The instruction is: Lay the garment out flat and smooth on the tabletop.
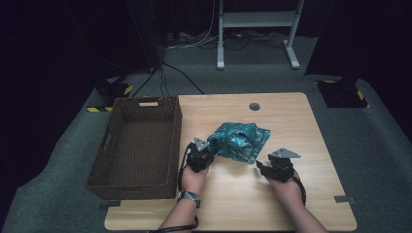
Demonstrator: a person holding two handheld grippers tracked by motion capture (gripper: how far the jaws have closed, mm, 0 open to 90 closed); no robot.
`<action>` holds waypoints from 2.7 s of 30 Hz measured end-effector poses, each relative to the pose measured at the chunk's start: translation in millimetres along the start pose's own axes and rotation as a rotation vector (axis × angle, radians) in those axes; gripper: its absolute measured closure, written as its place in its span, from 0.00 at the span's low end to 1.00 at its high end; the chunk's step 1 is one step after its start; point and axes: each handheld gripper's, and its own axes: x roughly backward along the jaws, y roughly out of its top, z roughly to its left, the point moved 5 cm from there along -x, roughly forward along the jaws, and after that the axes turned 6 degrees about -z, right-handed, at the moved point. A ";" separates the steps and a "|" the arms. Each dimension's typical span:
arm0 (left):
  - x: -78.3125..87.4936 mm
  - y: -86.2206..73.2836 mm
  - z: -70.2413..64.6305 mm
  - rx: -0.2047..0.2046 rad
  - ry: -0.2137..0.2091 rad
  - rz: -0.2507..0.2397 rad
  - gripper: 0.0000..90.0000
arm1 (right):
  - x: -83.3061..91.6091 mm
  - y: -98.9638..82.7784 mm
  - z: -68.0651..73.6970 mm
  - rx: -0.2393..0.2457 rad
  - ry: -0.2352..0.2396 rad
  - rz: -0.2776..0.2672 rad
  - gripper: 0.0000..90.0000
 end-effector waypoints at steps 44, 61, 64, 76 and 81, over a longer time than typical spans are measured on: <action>9.5 3.6 4.3 0.017 0.014 -0.029 0.88 | 36.7 -24.8 -41.5 0.073 -0.039 0.113 0.97; 16.8 4.4 13.9 0.042 0.036 -0.038 0.88 | 91.0 -53.2 -111.2 0.016 -0.168 0.133 0.96; 16.5 4.0 12.1 0.035 0.040 -0.034 0.88 | 92.4 -54.3 -114.0 0.003 -0.177 0.124 0.92; 8.3 -8.6 18.9 0.020 0.074 0.023 0.51 | 94.5 -40.9 -96.4 0.000 -0.171 0.055 0.59; 0.4 -11.1 15.3 0.001 0.052 0.055 0.46 | 91.9 -45.9 -96.9 -0.037 -0.173 0.058 0.51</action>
